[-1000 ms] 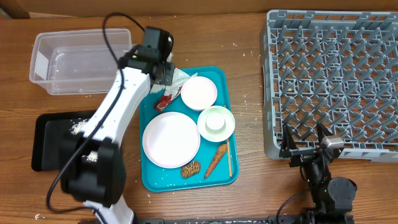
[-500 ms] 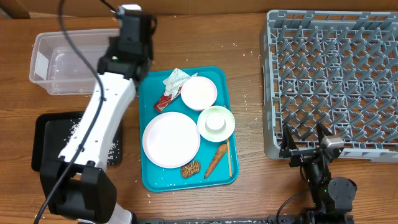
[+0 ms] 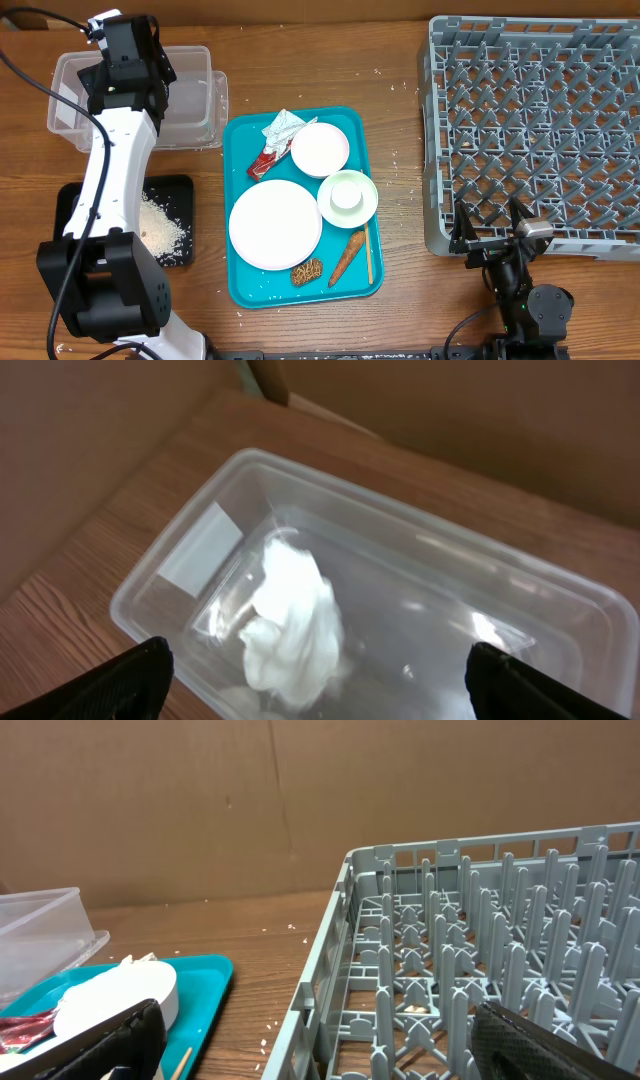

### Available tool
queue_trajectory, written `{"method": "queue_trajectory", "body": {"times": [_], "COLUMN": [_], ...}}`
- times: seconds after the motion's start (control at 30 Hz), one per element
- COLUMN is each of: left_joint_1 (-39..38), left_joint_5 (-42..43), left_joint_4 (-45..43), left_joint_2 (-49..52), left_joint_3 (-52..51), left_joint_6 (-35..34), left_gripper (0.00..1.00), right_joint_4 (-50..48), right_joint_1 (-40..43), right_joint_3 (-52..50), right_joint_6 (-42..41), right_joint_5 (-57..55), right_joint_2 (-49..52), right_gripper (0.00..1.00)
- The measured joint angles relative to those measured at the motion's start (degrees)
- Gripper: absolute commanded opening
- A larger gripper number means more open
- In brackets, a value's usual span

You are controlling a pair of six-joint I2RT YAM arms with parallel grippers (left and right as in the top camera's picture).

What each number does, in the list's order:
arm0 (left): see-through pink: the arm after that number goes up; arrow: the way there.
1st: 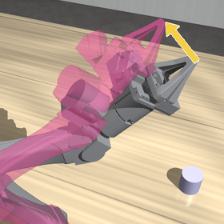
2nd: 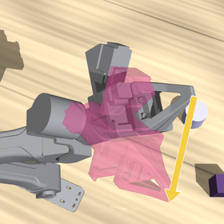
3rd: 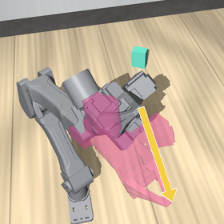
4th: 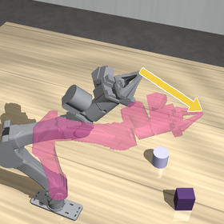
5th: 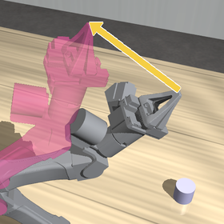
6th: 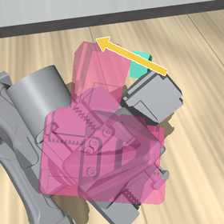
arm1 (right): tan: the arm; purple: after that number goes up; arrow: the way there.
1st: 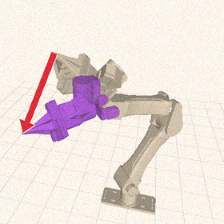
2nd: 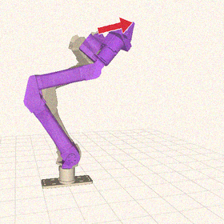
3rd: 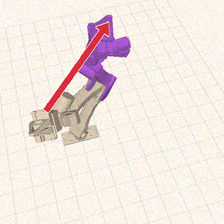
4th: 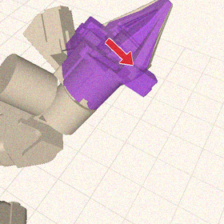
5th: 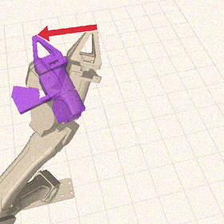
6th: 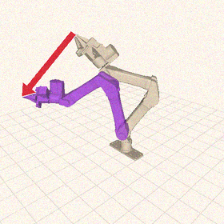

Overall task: Sort waste into correct bins and load items into the dishwasher
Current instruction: 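Drop the tissue into the clear plastic bin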

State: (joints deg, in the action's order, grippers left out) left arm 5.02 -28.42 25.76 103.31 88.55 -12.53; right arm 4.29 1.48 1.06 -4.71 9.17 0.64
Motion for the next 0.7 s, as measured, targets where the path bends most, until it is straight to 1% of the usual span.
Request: {"method": "queue_trajectory", "body": {"times": [0.1, 0.17, 0.4, 0.47, 0.53, 0.57, 0.7], "left_joint_1": [-0.74, -1.88, -9.60, -12.00, -14.14, -15.10, -16.65], "left_joint_5": [2.93, 7.56, 30.95, 33.11, 34.27, 34.75, 36.04], "left_joint_4": [2.78, 4.55, 7.41, 8.98, 9.81, 10.01, 11.08], "left_joint_2": [-0.02, -0.20, -0.96, -0.94, -0.79, -0.44, 2.56], "left_joint_3": [0.00, 0.00, 0.00, 0.00, 0.00, 0.00, 0.00], "left_joint_6": [-0.46, -0.22, 5.40, 6.21, 6.84, 7.17, 8.74], "left_gripper": [0.98, 0.98, 0.94, 0.93, 0.87, 0.86, 0.87], "right_joint_4": [-0.02, 0.00, -0.02, -0.04, -0.02, -0.02, -0.04], "right_joint_1": [-0.02, 0.00, 0.00, -0.02, 0.00, -0.02, 0.00], "right_joint_3": [0.00, 0.00, 0.00, 0.00, 0.00, 0.00, 0.00], "right_joint_6": [0.04, 0.02, 0.02, 0.02, 0.00, 0.02, 0.02], "right_joint_5": [0.00, 0.00, 0.00, 0.00, 0.00, -0.02, 0.00], "right_joint_2": [0.00, 0.00, 0.00, 0.00, 0.00, 0.00, 0.00], "right_gripper": [1.00, 1.00, 1.00, 1.00, 1.00, 1.00, 1.00]}}
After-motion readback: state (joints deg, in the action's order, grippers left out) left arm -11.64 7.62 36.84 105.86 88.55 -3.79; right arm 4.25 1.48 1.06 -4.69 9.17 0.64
